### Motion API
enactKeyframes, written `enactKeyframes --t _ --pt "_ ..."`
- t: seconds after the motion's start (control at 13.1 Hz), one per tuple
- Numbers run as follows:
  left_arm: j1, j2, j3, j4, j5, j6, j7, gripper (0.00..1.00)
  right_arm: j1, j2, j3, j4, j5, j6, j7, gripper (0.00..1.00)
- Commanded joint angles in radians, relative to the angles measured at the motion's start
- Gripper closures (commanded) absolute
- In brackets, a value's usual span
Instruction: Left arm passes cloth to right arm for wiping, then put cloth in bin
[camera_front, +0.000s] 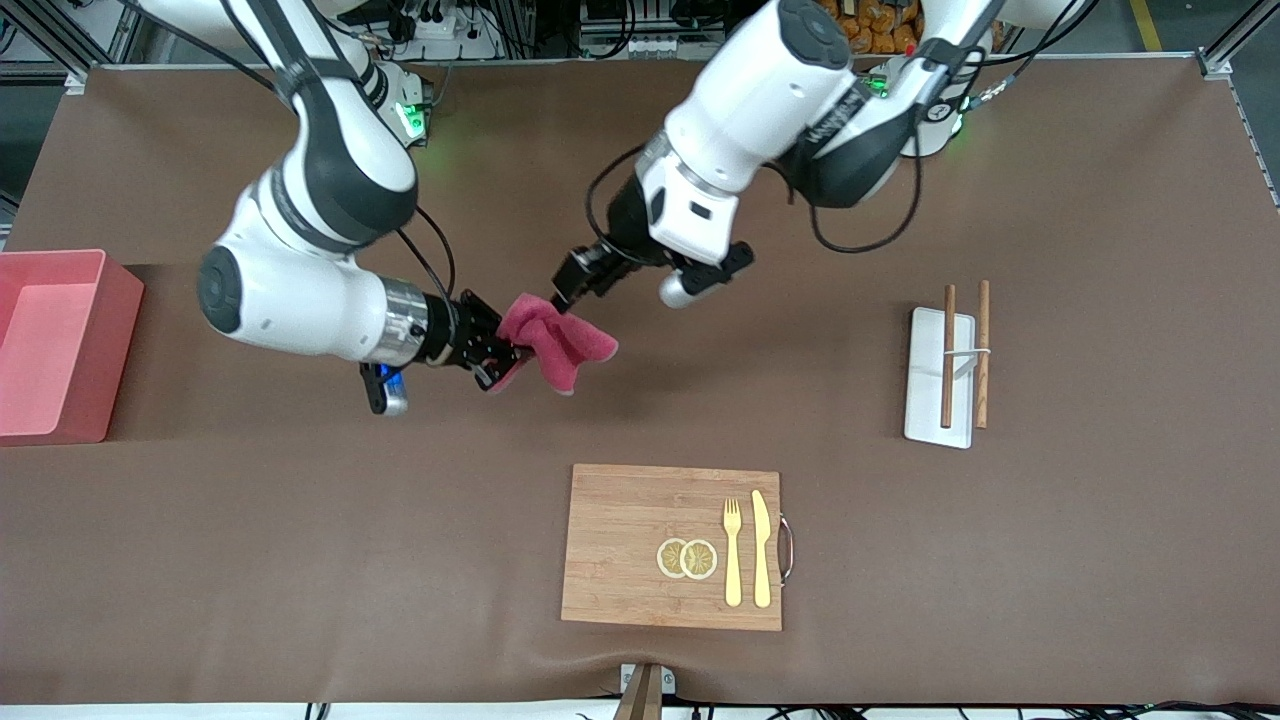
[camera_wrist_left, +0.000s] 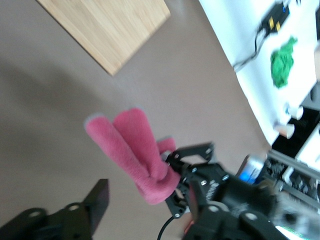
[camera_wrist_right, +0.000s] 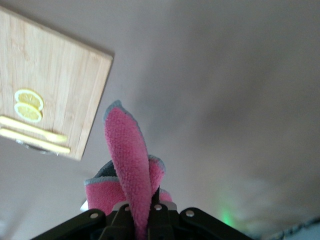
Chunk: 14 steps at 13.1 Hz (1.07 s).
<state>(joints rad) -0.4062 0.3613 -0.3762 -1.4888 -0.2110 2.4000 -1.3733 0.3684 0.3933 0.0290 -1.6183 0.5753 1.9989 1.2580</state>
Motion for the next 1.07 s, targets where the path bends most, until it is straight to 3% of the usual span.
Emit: enactKeyframes --t 0.0,0.15,0.3,0.46,0.61,0.99 --pt "0.097 -0.035 0.0 -0.001 -0.001 -0.103 -0.001 0.0 0.04 0.082 0.005 0.014 -0.165 0.046 -0.151 1.0" --pt "0.165 -0.038 0.002 -0.001 0.024 -0.207 0.0 0.0 0.029 0.099 0.005 -0.046 -0.311 0.066 -0.265 1.0" --pt "0.242 -0.048 0.0 0.002 0.125 -0.335 0.02 0.0 0.018 0.091 0.003 -0.127 -0.464 0.118 -0.296 1.0" --pt "0.309 -0.042 0.0 0.001 0.171 -0.418 0.091 0.0 -0.034 0.085 0.005 -0.262 -0.645 0.272 -0.314 1.0" --pt "0.386 -0.047 0.0 0.002 0.192 -0.522 0.21 0.0 -0.121 0.07 0.005 -0.317 -0.657 0.322 -0.52 1.0" --pt "0.544 -0.053 0.0 0.002 0.206 -0.594 0.503 0.0 -0.483 0.039 0.009 -0.325 -0.654 0.357 -1.327 1.0"
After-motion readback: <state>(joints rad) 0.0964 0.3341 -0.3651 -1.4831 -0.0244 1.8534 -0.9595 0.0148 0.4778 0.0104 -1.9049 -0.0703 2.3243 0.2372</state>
